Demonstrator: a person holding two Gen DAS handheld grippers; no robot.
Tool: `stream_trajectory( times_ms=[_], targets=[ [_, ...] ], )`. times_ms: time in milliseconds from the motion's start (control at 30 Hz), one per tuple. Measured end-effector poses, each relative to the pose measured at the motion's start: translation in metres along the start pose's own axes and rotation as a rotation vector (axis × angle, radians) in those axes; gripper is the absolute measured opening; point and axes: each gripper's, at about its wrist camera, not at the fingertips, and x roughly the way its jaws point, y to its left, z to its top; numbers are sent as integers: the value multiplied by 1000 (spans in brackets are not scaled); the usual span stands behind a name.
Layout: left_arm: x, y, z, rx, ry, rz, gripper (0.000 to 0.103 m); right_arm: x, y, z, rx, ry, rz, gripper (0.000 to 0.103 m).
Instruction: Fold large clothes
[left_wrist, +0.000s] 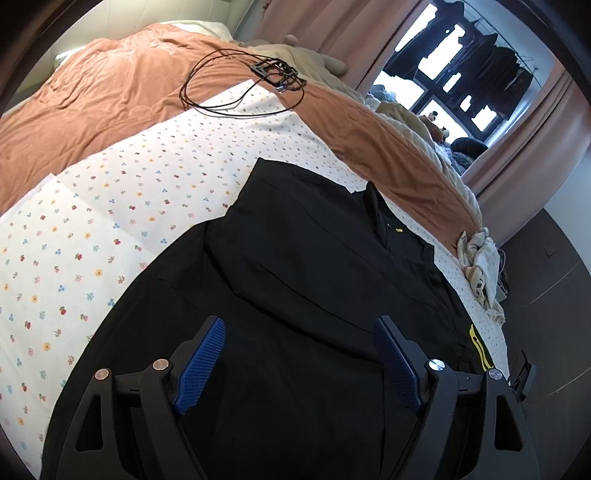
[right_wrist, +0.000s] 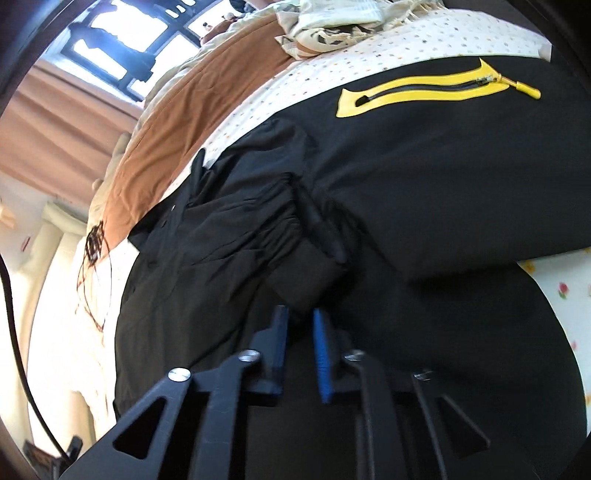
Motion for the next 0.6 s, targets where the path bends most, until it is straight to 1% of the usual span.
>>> stream_trajectory(
  times_ms=[67, 200, 300, 333, 367, 400, 433, 467, 500, 600],
  targets=[
    [2, 1, 0, 2, 4, 8, 83, 2, -2, 3, 15, -8, 17, 9],
    [8, 0, -2, 11, 21, 26, 83, 3, 1, 8, 21, -19, 10, 9],
    [7, -3, -3, 15, 13, 26, 83, -2, 5, 11, 33, -15, -5, 12],
    [6, -6, -3, 25, 5, 31, 83, -9, 6, 12, 39, -20, -3, 20],
    [4, -9, -4, 43, -7, 33, 83, -14, 6, 13, 42, -29, 2, 36],
    [3, -12, -5, 62, -18, 34, 84, -24, 7, 13, 42, -50, 7, 44],
    [3, -15, -5, 78, -25, 35, 85, -36, 8, 14, 33, -79, 5, 55],
    [3, -18, -6, 92, -32, 37, 88, -45, 9, 15, 25, -100, -6, 60],
    [4, -20, -6, 98, -37, 37, 91, -54, 7, 16, 19, -118, -18, 60],
    [5, -22, -7, 94, -41, 19, 94, -77, -6, 17, 36, -145, -45, 61]
  ],
)
